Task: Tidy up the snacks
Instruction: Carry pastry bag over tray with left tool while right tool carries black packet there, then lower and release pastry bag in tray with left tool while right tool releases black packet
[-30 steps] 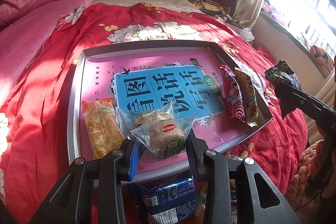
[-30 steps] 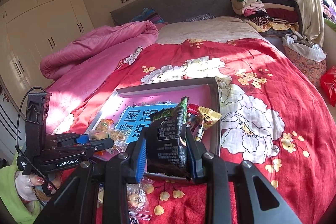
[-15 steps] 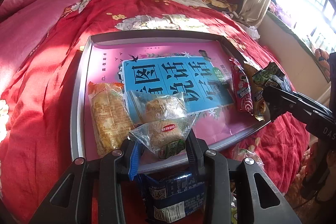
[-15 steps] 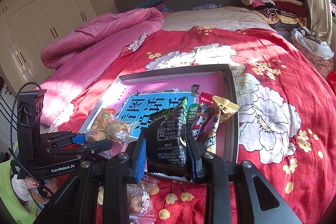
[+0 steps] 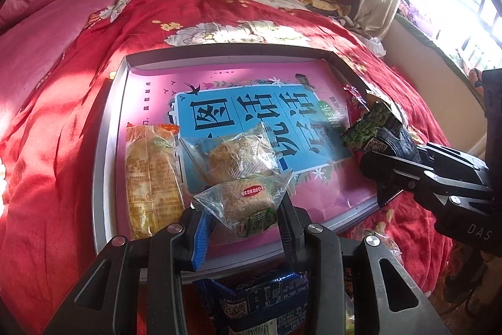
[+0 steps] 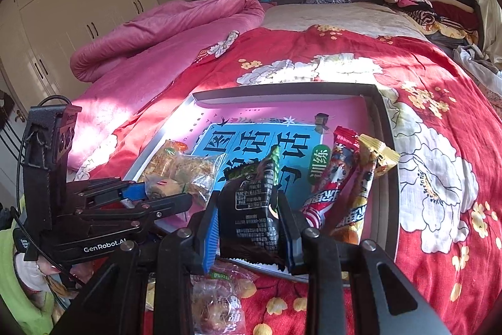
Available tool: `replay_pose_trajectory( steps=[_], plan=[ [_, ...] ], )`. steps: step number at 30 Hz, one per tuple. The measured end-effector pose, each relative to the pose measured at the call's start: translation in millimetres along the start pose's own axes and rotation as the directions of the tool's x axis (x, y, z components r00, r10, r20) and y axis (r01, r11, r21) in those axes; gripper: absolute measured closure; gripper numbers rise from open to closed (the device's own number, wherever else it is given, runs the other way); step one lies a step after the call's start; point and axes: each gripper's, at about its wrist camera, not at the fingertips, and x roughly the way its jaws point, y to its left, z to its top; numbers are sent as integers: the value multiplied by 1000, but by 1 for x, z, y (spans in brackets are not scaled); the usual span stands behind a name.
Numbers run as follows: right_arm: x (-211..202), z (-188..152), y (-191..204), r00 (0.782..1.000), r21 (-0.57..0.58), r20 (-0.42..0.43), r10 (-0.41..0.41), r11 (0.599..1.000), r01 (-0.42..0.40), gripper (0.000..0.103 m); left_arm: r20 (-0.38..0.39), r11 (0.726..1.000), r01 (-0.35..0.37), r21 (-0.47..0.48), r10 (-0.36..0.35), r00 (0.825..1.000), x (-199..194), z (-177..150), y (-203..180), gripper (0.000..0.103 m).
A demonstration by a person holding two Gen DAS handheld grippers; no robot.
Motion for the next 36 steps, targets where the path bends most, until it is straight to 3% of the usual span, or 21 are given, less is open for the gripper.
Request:
replay_pose_trajectory(
  steps=[14,30,36],
  plan=[
    [25,-2,13,999,-74,-44,-20,997,17,70,3,1000,9,23,-9,1000,0,-1,-7,64],
    [25,-7,-9,993,-20,-55,-104,995,103,70,3,1000,11,18,-11,1000,-2,-1,-5,64],
    [23,-9,-12,995,0,-56,-88,996,88,70,3,1000,9,19,-9,1000,-2,-1,-4,64]
  ],
)
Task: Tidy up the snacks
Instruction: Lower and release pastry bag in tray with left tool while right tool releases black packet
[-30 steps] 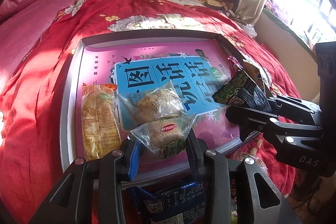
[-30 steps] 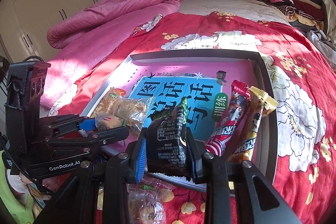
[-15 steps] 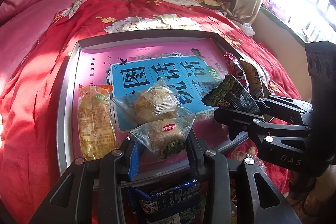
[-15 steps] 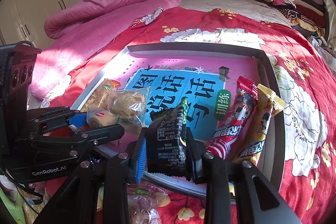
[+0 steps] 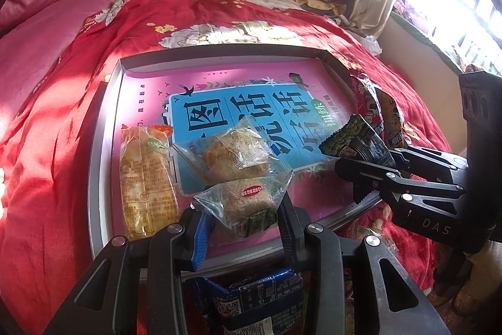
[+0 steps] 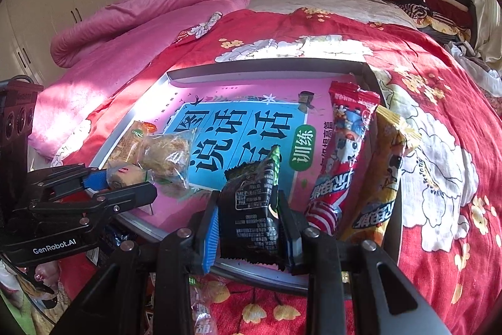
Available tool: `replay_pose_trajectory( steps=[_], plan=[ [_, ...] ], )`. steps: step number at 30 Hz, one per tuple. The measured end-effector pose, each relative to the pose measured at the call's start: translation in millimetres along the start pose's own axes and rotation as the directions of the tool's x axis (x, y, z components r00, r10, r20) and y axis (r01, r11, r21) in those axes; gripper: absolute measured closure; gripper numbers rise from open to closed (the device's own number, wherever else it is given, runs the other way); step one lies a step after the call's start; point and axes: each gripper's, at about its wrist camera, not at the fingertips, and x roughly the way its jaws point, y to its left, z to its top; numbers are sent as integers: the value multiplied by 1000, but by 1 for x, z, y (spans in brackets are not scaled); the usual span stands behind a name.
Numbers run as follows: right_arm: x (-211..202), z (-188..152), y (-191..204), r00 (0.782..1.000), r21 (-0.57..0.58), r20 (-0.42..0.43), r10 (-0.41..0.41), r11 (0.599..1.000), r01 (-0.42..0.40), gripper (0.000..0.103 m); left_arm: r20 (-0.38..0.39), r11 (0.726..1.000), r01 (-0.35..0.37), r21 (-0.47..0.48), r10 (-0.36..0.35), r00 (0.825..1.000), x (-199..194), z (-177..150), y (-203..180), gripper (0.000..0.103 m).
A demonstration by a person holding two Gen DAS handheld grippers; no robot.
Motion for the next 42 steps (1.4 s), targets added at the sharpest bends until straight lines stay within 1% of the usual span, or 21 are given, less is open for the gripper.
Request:
replay_pose_trajectory(
  steps=[16,20,22,34,38,42],
  plan=[
    [-3,-4,4,1000,2,-7,26,1000,-26,69,5,1000,8,3,-8,1000,-3,0,-2,63],
    [-8,-4,5,999,1,9,36,999,-36,68,9,1000,15,1,-15,1000,-4,1,-2,63],
    [-11,-4,5,999,1,20,43,999,-43,65,10,1000,17,0,-17,1000,-5,1,-2,63],
    [-27,-1,3,996,14,76,47,999,-48,61,18,1000,19,-24,-18,1000,-7,3,3,62],
    [-33,1,1,993,18,107,46,999,-49,59,23,999,18,-28,-17,1000,-9,3,5,60],
    [-36,2,0,992,23,116,41,999,-44,59,30,999,26,-29,-25,999,-11,4,6,56]
  ],
)
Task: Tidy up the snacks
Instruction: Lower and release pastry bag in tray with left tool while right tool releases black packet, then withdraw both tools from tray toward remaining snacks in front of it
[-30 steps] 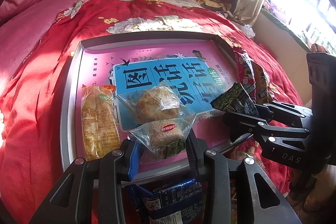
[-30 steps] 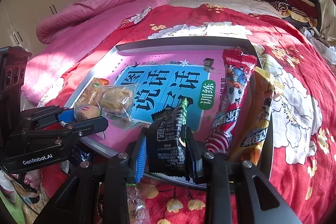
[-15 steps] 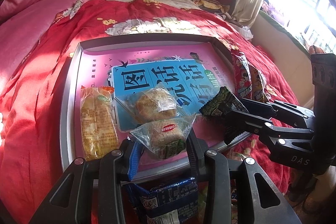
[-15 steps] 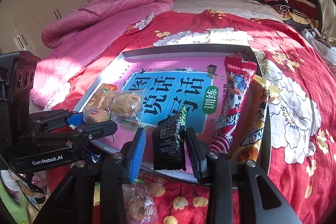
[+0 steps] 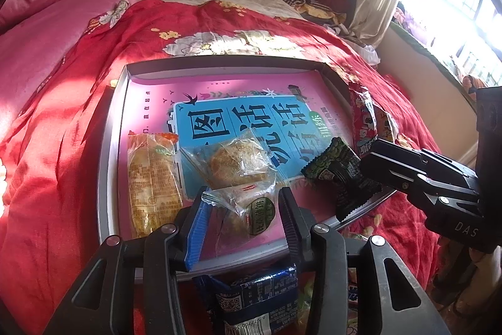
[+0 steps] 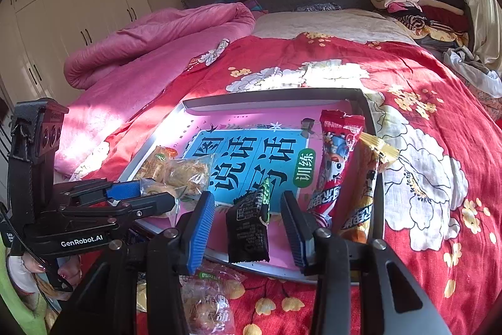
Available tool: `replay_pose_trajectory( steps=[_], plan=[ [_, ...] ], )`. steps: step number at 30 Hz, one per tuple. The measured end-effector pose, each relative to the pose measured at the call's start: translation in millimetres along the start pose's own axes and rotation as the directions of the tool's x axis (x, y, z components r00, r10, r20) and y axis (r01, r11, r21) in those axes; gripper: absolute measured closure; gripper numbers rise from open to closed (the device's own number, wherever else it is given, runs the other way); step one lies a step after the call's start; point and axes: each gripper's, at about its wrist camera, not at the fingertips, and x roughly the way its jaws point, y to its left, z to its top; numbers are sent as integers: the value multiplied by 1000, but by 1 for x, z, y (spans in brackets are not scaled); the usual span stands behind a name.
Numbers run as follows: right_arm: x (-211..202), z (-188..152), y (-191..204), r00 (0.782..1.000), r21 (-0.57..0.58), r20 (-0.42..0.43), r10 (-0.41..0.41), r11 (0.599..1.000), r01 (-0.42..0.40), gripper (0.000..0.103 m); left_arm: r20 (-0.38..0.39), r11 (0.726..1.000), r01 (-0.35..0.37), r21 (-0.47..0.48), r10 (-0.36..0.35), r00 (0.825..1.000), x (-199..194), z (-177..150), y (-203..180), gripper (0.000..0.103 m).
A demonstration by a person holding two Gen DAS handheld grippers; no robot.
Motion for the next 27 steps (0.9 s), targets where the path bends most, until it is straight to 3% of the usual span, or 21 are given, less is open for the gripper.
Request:
replay_pose_trajectory(
  steps=[6,17,27],
  plan=[
    [-3,0,-2,1000,2,13,-14,1000,14,57,31,1000,2,12,-3,1000,-8,2,-3,41],
    [-17,3,-9,997,36,65,-37,999,34,53,117,1000,7,4,-7,993,-33,5,-2,28],
    [-28,5,-7,993,36,105,-48,998,44,44,130,999,-18,-39,23,991,-48,3,2,26]
  ],
)
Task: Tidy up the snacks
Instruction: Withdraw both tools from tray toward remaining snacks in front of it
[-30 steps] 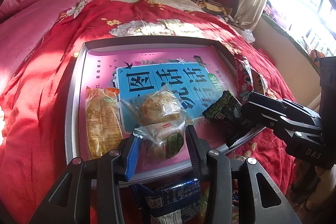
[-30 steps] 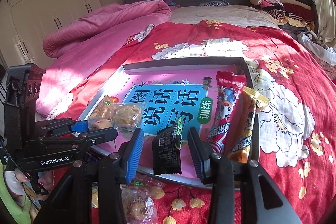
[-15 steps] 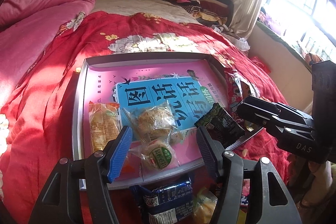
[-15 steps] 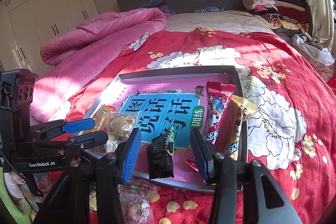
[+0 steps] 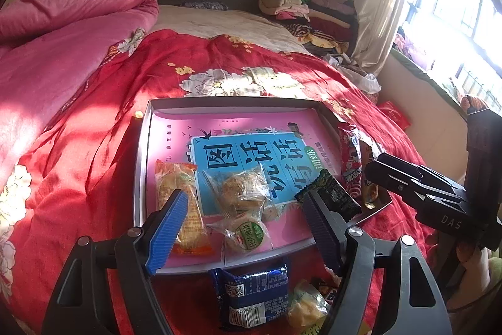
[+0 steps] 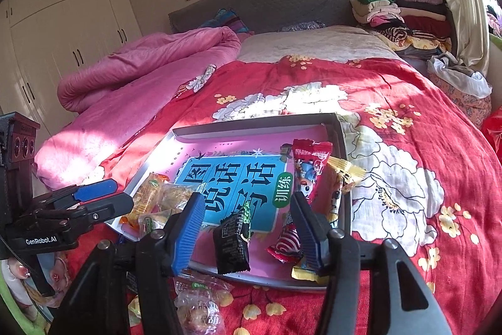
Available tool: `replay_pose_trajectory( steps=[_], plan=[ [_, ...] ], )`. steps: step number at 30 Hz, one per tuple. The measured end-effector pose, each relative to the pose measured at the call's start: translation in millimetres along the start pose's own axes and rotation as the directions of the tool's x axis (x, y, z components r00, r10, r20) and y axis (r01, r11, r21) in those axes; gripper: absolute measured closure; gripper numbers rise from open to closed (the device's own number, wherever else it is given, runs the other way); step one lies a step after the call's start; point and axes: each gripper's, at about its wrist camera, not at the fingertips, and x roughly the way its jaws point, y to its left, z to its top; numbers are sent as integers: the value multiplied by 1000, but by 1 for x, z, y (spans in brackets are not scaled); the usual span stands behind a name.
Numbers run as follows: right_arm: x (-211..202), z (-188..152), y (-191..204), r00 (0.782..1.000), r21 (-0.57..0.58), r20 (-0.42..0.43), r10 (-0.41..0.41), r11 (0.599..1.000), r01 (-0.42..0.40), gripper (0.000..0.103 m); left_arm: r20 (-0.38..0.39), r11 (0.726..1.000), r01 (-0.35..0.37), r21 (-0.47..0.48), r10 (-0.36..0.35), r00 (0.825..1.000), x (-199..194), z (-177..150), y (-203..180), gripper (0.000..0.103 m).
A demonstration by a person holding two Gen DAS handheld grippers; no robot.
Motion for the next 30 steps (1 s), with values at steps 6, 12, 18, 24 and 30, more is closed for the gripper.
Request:
replay_pose_trajectory(
  steps=[6,12,18,24,30],
  plan=[
    [-7,0,4,1000,-7,5,7,1000,-7,42,-19,1000,7,-26,-8,1000,-5,-3,3,25],
    [-14,-1,8,1000,-9,11,23,1000,-23,39,-27,1000,16,-18,-16,1000,-10,-7,-3,25],
    [-20,-3,12,999,-19,4,38,999,-38,35,-27,1000,16,-13,-16,1000,-16,-10,-9,24],
    [-23,-4,17,999,-29,-7,49,998,-49,33,-67,999,40,-7,-40,997,-17,-16,-13,24],
    [-26,-6,19,998,-30,-13,55,998,-56,32,-90,998,61,14,-59,994,-20,-22,-20,24]
  ],
)
